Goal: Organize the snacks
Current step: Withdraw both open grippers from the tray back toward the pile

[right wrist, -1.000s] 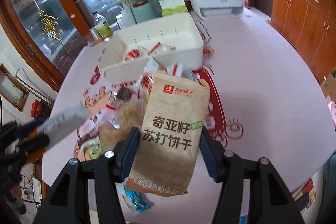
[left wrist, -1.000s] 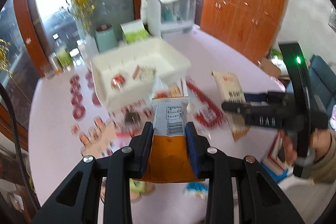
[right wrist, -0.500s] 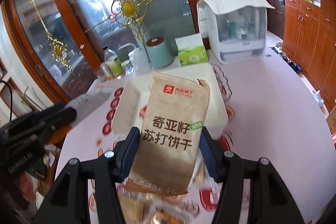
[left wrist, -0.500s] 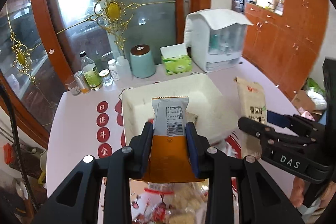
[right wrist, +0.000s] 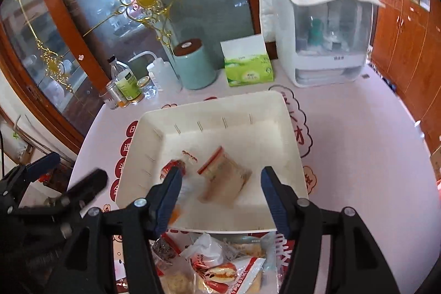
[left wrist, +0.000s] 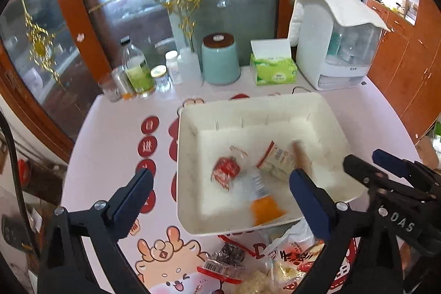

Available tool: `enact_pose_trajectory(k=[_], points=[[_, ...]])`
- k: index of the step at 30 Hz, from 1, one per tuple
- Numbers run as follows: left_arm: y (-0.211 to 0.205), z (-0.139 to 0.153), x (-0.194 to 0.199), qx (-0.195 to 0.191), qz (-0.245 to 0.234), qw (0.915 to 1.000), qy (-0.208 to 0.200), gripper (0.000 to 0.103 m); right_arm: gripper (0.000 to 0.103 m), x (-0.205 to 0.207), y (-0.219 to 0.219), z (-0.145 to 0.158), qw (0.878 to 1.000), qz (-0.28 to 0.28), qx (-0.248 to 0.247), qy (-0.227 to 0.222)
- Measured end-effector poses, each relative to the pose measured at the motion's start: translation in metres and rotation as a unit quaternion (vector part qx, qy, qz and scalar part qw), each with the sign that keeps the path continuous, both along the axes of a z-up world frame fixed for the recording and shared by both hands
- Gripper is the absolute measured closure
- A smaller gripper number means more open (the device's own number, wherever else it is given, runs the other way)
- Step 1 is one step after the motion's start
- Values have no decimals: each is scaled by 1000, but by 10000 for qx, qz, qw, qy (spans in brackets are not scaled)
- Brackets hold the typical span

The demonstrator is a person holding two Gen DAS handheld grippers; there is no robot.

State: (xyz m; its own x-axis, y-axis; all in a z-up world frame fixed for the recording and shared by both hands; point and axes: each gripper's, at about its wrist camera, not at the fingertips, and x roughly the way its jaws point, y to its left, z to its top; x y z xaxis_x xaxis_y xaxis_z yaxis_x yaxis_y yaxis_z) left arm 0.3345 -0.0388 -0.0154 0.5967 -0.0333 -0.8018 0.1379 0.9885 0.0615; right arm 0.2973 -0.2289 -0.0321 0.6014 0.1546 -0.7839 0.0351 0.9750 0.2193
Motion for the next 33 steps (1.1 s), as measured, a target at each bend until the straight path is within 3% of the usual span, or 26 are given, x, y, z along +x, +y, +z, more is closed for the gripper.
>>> enact_pose_trajectory(k=[11,22,29,33], points=[[18,-11,-29,-192,182,9996,116,4,40,-23,1,-9,9995,-64,-221,207],[36,15,-68,-742,163,9970,-172,4,39,-76,18,21,9986,146,-457,-215],[34,39,-106,-470,-71,9967,-658,4,39,-107,15,33,9995,78,-181,-261],[32,52,-130,-384,-271,9947,-915,4,39,-125,15,41,9981,-117,-412,-436]])
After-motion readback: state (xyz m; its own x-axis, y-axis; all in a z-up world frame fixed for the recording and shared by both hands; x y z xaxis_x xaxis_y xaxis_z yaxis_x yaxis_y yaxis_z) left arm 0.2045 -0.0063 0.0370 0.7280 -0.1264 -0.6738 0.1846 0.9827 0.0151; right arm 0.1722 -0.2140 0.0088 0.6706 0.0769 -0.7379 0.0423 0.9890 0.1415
